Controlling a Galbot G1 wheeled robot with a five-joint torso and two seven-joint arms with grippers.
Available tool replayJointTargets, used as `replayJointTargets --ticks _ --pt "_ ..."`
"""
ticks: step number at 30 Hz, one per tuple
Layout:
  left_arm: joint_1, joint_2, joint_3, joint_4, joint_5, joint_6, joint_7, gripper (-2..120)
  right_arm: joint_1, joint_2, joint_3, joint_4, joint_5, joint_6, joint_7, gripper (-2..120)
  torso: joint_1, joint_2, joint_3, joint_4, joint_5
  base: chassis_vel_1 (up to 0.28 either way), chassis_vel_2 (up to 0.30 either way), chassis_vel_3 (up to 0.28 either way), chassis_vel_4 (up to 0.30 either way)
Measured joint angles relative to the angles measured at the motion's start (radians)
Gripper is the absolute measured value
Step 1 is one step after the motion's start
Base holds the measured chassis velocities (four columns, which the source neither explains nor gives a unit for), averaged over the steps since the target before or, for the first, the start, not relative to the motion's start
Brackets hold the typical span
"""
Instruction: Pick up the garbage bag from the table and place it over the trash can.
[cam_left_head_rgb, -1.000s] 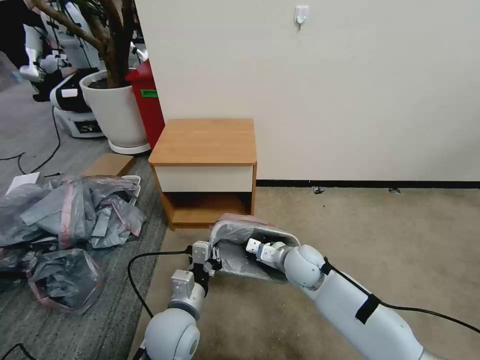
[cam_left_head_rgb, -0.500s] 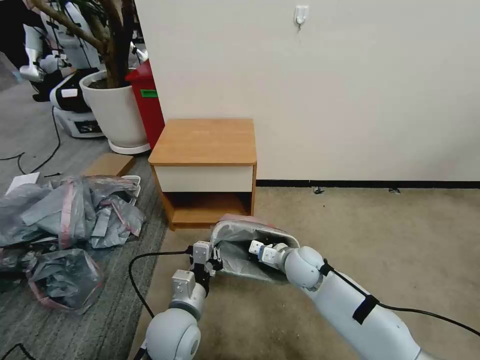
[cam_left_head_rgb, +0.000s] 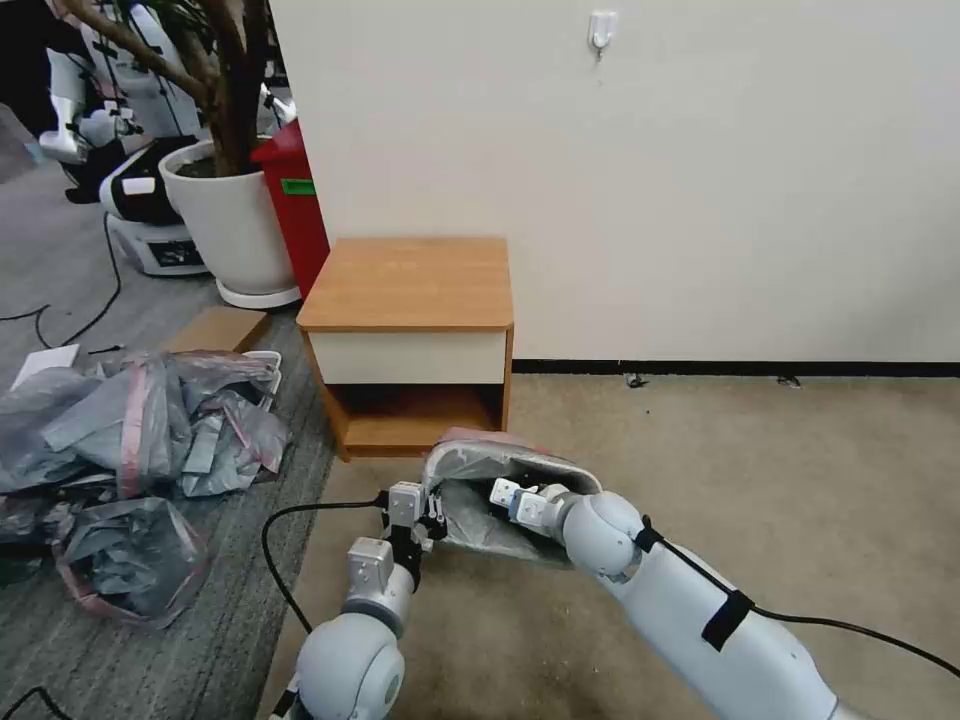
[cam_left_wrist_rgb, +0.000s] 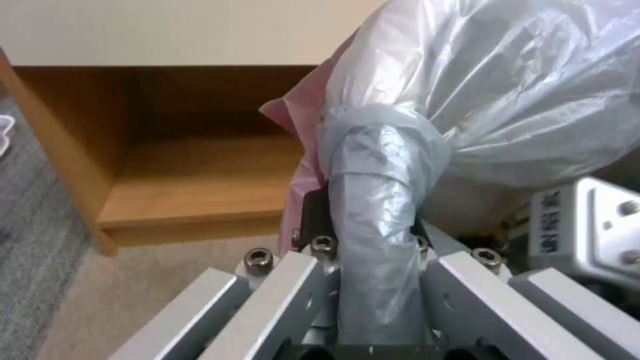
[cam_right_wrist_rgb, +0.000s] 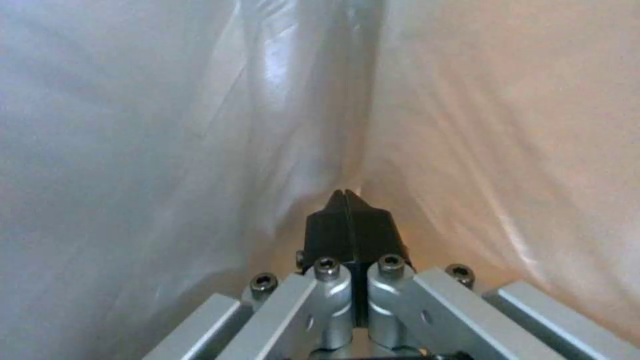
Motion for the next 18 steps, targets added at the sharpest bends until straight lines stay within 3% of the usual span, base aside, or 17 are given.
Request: replayJointTargets --ticks 8,18 --pt "-0.018 0.001 -0.003 0.019 -0.003 0.000 -0.011 2 0.002 -0.027 0.001 0.017 0.020 -0.001 0.000 0 0.000 0.000 0.000 0.0000 0.0000 0.000 0.000 0.000 0.000" --pt "-0.044 -0.001 -0.010 0.048 -0.047 0.001 -0.035 2 -0.025 -0.080 0.006 0.134 0.067 -0.003 0.003 0 0.000 0.000 0.000 0.0000 0.0000 0.000 0.000 0.000 0.000"
